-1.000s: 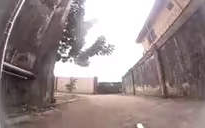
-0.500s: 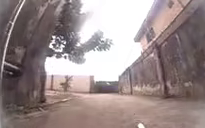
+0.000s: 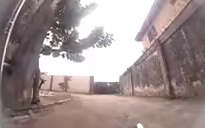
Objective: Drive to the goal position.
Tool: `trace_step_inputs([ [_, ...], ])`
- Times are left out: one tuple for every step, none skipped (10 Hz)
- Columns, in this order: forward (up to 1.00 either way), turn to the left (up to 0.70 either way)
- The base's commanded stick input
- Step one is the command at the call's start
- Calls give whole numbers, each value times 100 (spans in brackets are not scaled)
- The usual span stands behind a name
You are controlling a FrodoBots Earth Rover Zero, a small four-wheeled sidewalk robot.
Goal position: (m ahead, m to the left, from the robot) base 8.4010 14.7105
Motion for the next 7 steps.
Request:
trace_step_inputs([
  [84, -2],
  [85, -7],
  [84, -24],
  [84, -26],
  [84, -29],
  [84, -11],
  [84, 3],
])
